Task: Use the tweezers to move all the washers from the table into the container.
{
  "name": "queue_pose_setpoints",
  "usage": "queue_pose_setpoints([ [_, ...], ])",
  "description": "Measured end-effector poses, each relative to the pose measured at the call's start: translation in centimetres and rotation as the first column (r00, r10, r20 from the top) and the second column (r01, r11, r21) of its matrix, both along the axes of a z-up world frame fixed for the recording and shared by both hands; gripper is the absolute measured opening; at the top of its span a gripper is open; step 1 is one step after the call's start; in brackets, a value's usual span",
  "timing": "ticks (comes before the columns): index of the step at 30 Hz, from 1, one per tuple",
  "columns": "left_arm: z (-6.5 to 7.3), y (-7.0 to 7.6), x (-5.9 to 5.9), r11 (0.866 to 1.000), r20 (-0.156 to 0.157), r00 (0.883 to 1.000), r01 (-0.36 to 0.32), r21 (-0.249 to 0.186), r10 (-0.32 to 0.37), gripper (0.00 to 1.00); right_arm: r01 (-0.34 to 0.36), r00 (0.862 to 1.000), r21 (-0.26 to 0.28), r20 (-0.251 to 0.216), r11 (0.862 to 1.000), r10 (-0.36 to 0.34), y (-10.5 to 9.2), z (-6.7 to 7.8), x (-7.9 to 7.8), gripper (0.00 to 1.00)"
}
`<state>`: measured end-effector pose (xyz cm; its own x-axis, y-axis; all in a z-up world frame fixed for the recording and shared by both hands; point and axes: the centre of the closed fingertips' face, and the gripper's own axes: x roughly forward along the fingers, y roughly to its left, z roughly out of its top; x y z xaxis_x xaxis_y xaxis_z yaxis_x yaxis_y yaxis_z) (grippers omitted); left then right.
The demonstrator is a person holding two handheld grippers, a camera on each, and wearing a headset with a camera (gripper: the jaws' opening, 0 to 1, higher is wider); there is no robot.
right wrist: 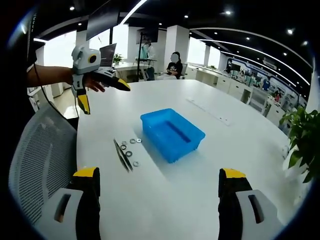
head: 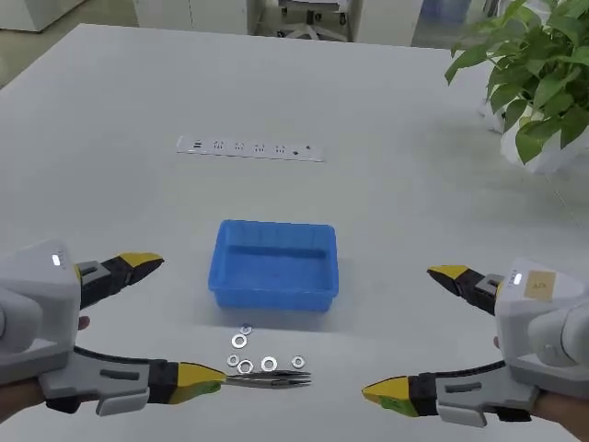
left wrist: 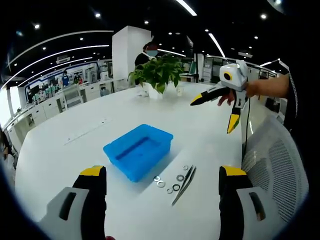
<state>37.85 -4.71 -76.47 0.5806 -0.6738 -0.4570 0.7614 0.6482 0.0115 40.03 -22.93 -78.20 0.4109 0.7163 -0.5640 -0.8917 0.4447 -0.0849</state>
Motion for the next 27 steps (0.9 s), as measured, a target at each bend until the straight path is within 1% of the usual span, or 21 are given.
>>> queue_pose_setpoints([
  [8, 0.20, 0.09, 0.04, 1.000, 0.006, 1.000, 0.000, 0.002, 0.000, 0.99, -0.010, 1.000, -0.013, 0.002, 1.000, 0.010, 0.02, -0.03, -0.13, 1.00],
  [27, 0.14, 0.14, -0.13, 1.000, 0.010, 1.000, 0.012, 0.021, -0.012, 0.99, -0.025, 1.000, -0.035, 0.010, 0.999, 0.025, -0.06, 0.09, -0.10, 1.00],
])
